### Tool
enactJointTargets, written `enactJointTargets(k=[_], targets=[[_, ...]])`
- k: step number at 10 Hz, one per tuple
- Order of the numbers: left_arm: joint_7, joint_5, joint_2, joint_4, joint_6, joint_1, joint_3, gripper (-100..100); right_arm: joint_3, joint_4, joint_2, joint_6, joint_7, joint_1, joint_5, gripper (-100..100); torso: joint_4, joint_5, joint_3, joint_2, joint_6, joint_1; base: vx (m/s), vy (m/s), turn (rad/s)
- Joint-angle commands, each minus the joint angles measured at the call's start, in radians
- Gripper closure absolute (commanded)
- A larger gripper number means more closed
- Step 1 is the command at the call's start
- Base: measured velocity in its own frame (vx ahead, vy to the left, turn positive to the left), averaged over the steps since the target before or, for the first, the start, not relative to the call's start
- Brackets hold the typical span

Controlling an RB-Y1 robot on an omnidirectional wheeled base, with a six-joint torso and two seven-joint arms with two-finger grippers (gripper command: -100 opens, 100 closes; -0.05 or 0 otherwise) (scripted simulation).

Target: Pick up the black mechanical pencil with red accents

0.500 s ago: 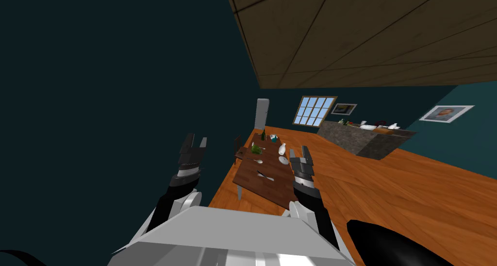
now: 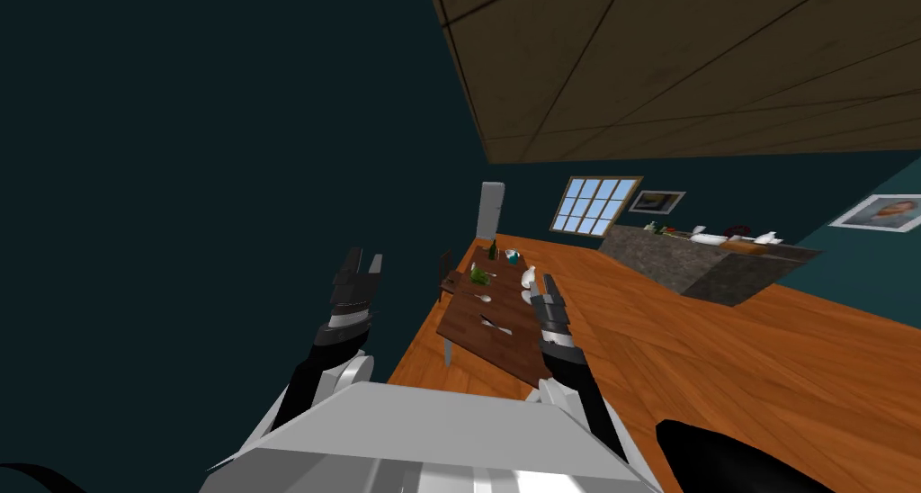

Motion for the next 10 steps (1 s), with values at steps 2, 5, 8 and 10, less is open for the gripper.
enactJointTargets(k=[2, 5, 8, 10], targets=[[0.000, 0.000, 0.000, 0.000, 0.000, 0.000, 0.000, 0, -0.001, 0.061, -0.038, 0.008, 0.011, -0.005, 0.011, -100, 0.000, 0.000, 0.000, 0.001, 0.000, 0.000, -0.056, 0.026, 0.111], [0.000, 0.000, 0.000, 0.000, 0.000, 0.000, 0.000, 0, 0.008, 0.165, -0.091, 0.042, 0.045, -0.020, 0.050, -100, 0.000, 0.000, 0.000, 0.000, 0.000, 0.000, -0.050, 0.028, 0.172], [0.000, 0.000, 0.000, 0.000, 0.000, 0.000, 0.000, 0, 0.011, 0.228, -0.107, 0.056, 0.059, -0.025, 0.067, -100, 0.000, 0.000, 0.000, 0.000, 0.000, 0.000, -0.045, 0.021, 0.103], [0.000, 0.000, 0.000, 0.000, 0.000, 0.000, 0.000, 0, 0.014, 0.277, -0.122, 0.070, 0.073, -0.031, 0.085, -100, 0.000, 0.000, -0.001, -0.001, 0.000, 0.000, -0.034, 0.027, 0.134]])
